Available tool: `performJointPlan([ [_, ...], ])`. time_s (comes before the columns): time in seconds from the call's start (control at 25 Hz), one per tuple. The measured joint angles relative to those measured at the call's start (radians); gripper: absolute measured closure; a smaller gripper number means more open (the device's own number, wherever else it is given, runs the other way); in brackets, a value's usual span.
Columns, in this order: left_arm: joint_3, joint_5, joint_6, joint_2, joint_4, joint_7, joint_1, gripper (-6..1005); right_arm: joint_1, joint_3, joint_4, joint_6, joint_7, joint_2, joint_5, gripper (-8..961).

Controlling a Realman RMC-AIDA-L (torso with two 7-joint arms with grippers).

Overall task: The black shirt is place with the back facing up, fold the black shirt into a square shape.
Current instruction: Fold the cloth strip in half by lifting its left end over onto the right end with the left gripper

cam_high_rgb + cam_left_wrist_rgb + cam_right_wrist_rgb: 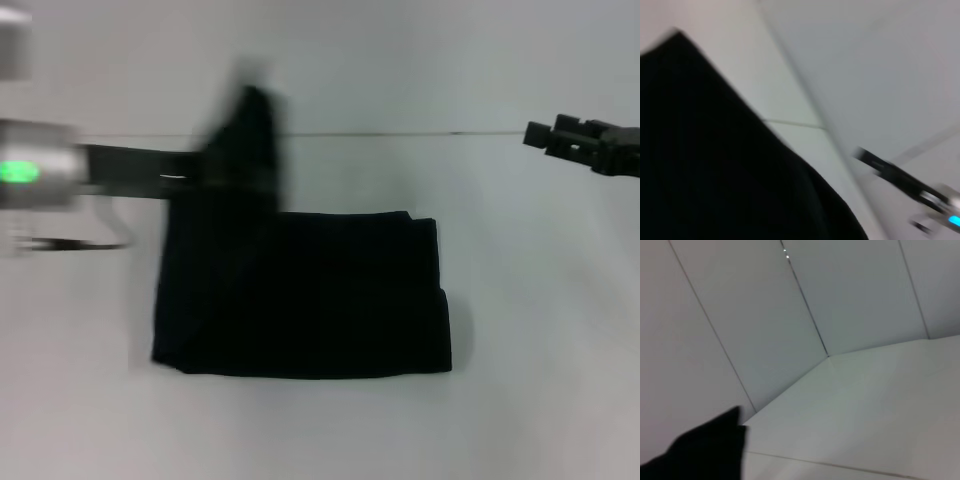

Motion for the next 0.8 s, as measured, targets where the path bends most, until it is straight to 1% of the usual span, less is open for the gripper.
performJointPlan([
  [0.12, 0.052, -0.021, -0.053, -0.093, -0.039, 0.024, -0.038, 983, -0.006, -0.004, 0.001, -0.002, -0.003, -0.012, 0.000, 197],
  [0.16, 0.074, -0.035, -0.092, -0.121, -0.077, 0.048, -0.042, 983, -0.008, -0.005, 0.001, -0.002, -0.004, -0.015, -0.001, 197],
  [0.2, 0.087, -0.047, -0.117, -0.132, -0.106, 0.066, -0.043, 983, -0.010, -0.007, 0.001, -0.002, -0.004, -0.020, -0.002, 197],
  [0.24, 0.107, -0.095, -0.179, -0.141, -0.191, 0.130, -0.046, 983, -0.012, -0.007, 0.001, -0.003, -0.004, -0.021, -0.003, 197],
  [0.36, 0.123, -0.217, -0.344, -0.139, -0.465, 0.338, -0.049, 983, -0.017, -0.010, 0.002, -0.009, -0.004, -0.026, -0.008, 197],
  [0.44, 0.120, -0.279, -0.414, -0.145, -0.579, 0.457, -0.031, 984, -0.018, -0.013, 0.002, -0.011, -0.001, -0.028, -0.016, 196],
  [0.52, 0.118, -0.351, -0.434, -0.147, -0.646, 0.570, -0.009, 984, -0.018, -0.016, 0.004, -0.018, 0.006, -0.029, -0.022, 196],
  [0.64, 0.119, -0.389, -0.407, -0.147, -0.688, 0.641, 0.009, 968, -0.019, -0.022, 0.014, -0.025, 0.024, -0.032, -0.038, 196],
  [0.68, 0.120, -0.390, -0.384, -0.147, -0.691, 0.645, 0.013, 924, -0.019, -0.023, 0.017, -0.026, 0.041, -0.035, -0.052, 196],
  [0.8, 0.127, -0.389, -0.218, -0.144, -0.686, 0.647, 0.018, 791, -0.019, -0.029, 0.018, -0.031, 0.096, -0.043, -0.084, 196],
])
